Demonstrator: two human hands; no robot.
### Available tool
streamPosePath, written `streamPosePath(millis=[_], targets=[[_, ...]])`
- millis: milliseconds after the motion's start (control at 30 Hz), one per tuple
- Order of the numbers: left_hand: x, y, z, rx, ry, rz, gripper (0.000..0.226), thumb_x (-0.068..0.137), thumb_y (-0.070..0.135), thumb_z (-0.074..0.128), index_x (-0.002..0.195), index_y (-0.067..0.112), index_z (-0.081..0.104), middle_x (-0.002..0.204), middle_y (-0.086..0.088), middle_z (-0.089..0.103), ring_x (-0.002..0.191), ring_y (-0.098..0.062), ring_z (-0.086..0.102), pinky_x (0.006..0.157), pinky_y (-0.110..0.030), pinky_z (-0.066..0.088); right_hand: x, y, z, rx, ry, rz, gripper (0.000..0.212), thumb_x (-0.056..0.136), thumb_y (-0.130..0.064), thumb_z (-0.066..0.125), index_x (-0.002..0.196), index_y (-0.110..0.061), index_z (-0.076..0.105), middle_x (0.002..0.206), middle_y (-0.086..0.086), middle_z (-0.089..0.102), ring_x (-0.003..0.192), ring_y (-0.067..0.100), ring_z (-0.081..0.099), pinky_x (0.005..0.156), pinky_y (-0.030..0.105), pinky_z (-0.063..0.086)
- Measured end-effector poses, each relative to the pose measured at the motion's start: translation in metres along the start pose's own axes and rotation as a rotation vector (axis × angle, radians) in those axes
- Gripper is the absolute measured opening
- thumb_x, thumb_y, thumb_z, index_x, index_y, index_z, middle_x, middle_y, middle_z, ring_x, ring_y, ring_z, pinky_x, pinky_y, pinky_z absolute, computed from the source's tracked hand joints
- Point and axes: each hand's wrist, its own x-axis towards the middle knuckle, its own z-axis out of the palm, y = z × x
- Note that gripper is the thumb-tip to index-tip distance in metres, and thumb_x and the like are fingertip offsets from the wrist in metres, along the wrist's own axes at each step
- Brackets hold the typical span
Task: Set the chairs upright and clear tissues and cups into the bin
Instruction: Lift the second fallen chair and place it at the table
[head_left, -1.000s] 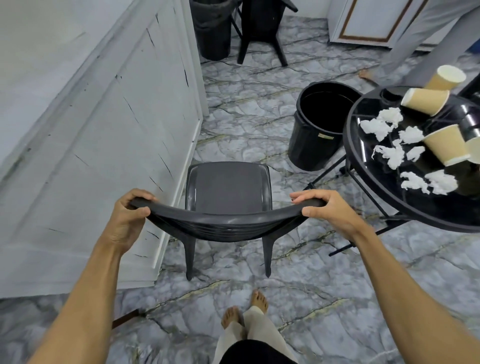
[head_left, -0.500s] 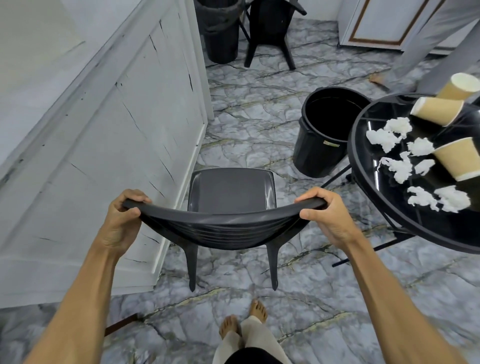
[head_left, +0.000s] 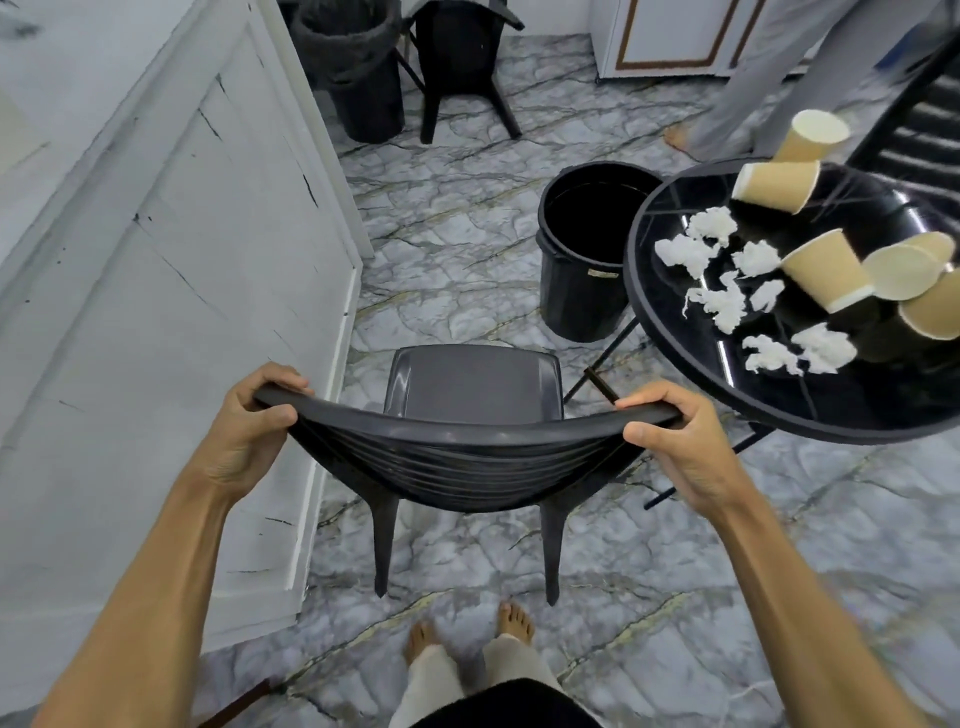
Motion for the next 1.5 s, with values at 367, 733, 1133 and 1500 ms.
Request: streamPosePath(millis=[367,733,1133,1500], targets=[[0.094,0.009,0.039,0.021,-0.311,-0.081,0.051,0.04,0.042,0.096,0.075,0.021,0.065,0.083,-0.005,0.057,0.075,-0.014,0.06,0.067,-0.019,0.049,-0.054,-0.007,-0.003,0.039,0.346,-0.074,0.042,0.046,-0.038,0.095,0.076,-0.018,0.074,0.077,0.001,0.069,0.073,0.014,0.065,0.067,0.022,0.053],[0.171,0.012,0.078,-0.019,-0.676,-0.171,0.047,0.041,0.037,0.097,0.074,0.02,0.067,0.081,0.003,0.063,0.075,-0.011,0.065,0.073,-0.019,0.053,-0.108,0.002,0.051,0.08,0.74,-0.152,0.047,0.037,-0.045,0.096,0.071,-0.021,0.075,0.074,-0.003,0.071,0.071,0.011,0.066,0.067,0.02,0.053],[0.205,-0.013,0.131,0.0,-0.806,-0.224,0.049,0.043,0.035,0.096,0.074,0.016,0.064,0.08,0.0,0.064,0.078,-0.012,0.064,0.071,-0.019,0.053,-0.132,0.014,0.048,0.102,0.917,-0.16,0.048,0.038,-0.046,0.096,0.073,-0.02,0.075,0.075,-0.001,0.069,0.072,0.012,0.065,0.068,0.02,0.052],[0.225,-0.023,0.152,-0.003,-0.866,-0.201,0.043,0.05,0.036,0.094,0.076,0.019,0.063,0.085,-0.002,0.058,0.079,-0.015,0.059,0.071,-0.022,0.05,-0.125,0.015,0.032,0.119,0.953,-0.151,0.048,0.037,-0.046,0.096,0.072,-0.021,0.075,0.075,-0.001,0.07,0.073,0.013,0.065,0.069,0.021,0.052]])
